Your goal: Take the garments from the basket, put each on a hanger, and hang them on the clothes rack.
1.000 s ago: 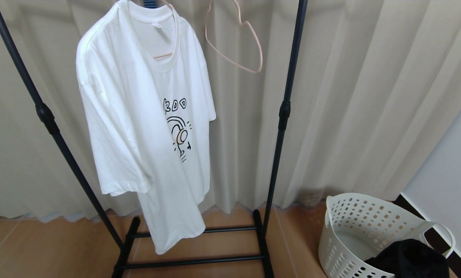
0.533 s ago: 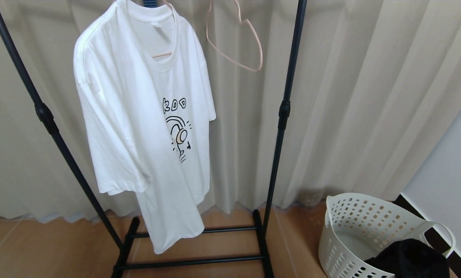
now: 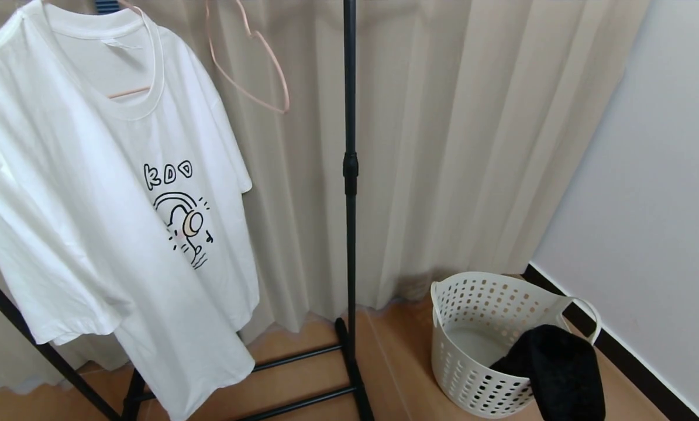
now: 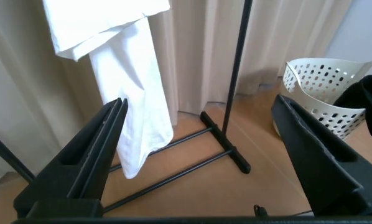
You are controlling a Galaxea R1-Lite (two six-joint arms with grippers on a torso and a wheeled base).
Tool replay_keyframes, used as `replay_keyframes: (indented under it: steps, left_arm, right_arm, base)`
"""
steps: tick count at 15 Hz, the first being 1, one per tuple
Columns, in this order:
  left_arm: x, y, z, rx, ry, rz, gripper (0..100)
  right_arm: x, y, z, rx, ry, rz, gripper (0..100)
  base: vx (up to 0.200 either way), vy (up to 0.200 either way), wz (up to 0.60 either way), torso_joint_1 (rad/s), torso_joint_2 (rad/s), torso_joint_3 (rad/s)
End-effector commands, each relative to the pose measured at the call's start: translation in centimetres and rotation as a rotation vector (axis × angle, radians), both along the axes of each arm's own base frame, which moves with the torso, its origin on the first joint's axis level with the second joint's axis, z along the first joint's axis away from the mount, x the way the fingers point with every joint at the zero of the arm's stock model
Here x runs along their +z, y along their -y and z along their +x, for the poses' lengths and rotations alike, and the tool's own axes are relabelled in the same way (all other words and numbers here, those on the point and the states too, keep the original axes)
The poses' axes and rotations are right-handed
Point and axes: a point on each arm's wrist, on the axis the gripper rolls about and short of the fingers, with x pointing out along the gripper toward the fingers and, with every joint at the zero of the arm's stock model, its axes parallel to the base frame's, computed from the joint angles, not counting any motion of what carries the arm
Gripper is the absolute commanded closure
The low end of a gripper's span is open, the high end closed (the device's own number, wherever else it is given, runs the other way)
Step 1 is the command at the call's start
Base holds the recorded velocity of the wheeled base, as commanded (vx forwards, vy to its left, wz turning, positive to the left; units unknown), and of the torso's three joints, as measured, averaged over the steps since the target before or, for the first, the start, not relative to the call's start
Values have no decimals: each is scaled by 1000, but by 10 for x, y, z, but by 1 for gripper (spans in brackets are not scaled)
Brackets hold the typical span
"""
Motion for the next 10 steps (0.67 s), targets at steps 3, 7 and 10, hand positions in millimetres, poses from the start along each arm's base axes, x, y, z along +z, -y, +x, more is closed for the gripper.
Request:
replay_keyframes:
  steps: [3, 7, 10]
  left_arm:
    - [0, 0, 0, 1, 0, 1, 0]
    - [0, 0, 0, 1, 0, 1, 0]
    - [0, 0, 0, 1, -1, -1, 0]
  right_arm:
    - [0, 0, 0, 0, -2, 0, 0]
    - [0, 0, 0, 0, -2, 0, 0]
    - [0, 0, 0, 0, -2, 0, 0]
  base:
    - [0, -200, 0, 1, 7, 2]
    - [0, -200, 0, 7, -1, 5]
    - [0, -200, 0, -2, 4, 4]
